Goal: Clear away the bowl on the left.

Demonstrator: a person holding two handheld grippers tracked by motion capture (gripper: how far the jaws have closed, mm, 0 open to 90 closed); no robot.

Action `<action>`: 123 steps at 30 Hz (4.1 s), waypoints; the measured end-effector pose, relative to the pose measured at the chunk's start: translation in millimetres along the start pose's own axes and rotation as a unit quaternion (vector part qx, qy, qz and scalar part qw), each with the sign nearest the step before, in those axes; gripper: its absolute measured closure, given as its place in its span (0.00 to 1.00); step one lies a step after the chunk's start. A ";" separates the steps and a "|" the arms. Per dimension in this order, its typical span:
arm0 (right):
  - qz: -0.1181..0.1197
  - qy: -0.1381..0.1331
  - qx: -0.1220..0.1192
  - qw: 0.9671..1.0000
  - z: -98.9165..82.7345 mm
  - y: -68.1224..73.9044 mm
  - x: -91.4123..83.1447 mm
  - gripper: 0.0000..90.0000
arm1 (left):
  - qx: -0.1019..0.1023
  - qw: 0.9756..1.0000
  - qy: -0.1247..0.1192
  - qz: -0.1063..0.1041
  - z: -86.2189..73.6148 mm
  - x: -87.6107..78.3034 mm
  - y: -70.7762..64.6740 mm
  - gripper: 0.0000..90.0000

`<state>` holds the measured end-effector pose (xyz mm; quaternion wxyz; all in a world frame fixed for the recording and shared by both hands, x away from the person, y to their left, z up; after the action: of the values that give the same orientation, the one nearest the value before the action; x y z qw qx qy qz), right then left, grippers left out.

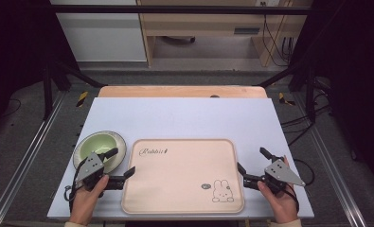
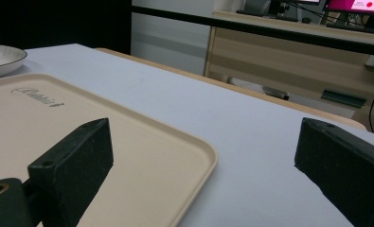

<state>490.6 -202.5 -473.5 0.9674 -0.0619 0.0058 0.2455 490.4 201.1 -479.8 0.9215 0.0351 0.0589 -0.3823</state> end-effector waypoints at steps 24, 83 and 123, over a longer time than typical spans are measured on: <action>0.007 0.008 0.005 1.000 -2.5 7.1 1.9 0.06 | -0.022 0.999 -0.022 0.025 11.3 -7.5 4.3 0.05; 0.008 0.004 0.000 1.000 2.8 7.4 -1.3 0.06 | -0.059 0.948 0.218 0.224 8.3 -51.9 161.5 0.25; 0.014 0.011 -0.002 1.000 0.3 9.9 0.0 0.06 | -0.195 0.907 0.316 0.200 -45.1 -50.1 156.6 0.83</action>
<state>485.9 -193.8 -474.3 0.9636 -0.0661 0.0164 0.2586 562.6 351.6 -514.6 0.9002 -0.0155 0.4121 -0.1396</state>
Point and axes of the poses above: each handheld gripper's, and its own axes: x roughly forward along the jaws, z roughly out of its top, y roughly to its left, the point moved 10 cm from there along x, roughly forward along the jaws, and after that the axes turned 7 degrees about -y, right-handed, at the moved point
